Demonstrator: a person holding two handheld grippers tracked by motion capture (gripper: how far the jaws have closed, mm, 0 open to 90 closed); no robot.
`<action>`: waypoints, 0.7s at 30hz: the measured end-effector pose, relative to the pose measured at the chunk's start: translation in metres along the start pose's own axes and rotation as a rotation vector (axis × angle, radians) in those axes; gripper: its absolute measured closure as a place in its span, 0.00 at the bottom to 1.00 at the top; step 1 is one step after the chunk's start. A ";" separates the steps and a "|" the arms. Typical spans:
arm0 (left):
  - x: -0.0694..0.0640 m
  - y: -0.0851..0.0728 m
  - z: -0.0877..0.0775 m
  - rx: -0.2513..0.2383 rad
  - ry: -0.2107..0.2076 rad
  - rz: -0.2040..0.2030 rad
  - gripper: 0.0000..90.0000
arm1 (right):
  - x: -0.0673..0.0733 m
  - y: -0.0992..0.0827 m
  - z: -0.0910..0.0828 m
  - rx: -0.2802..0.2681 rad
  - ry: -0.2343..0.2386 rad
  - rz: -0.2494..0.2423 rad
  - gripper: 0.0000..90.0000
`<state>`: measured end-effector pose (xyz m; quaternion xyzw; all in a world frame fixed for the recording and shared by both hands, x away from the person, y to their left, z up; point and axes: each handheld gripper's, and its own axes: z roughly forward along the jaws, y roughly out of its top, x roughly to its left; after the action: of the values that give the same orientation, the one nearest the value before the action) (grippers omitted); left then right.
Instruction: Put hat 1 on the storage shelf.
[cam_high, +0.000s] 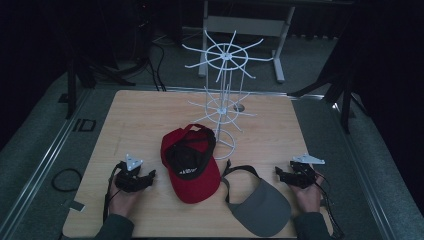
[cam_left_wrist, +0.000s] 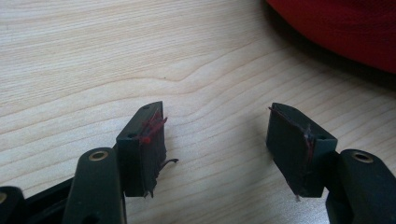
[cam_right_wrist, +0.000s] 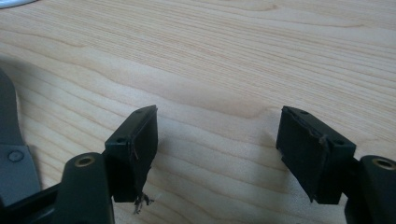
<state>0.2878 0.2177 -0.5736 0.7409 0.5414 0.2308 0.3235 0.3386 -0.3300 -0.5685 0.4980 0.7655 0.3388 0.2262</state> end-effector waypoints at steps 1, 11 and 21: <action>0.000 0.000 0.000 0.000 0.000 0.000 0.42 | 0.000 0.000 0.000 0.000 0.000 0.000 0.33; 0.001 -0.001 -0.005 0.023 -0.044 0.039 0.47 | 0.000 0.000 0.000 0.000 0.001 -0.001 0.32; -0.002 0.004 -0.021 0.021 -0.100 0.058 0.56 | 0.000 0.000 0.000 0.000 0.002 -0.002 0.32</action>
<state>0.2754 0.2193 -0.5564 0.7703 0.5050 0.1971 0.3357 0.3387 -0.3300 -0.5686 0.4970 0.7663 0.3391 0.2255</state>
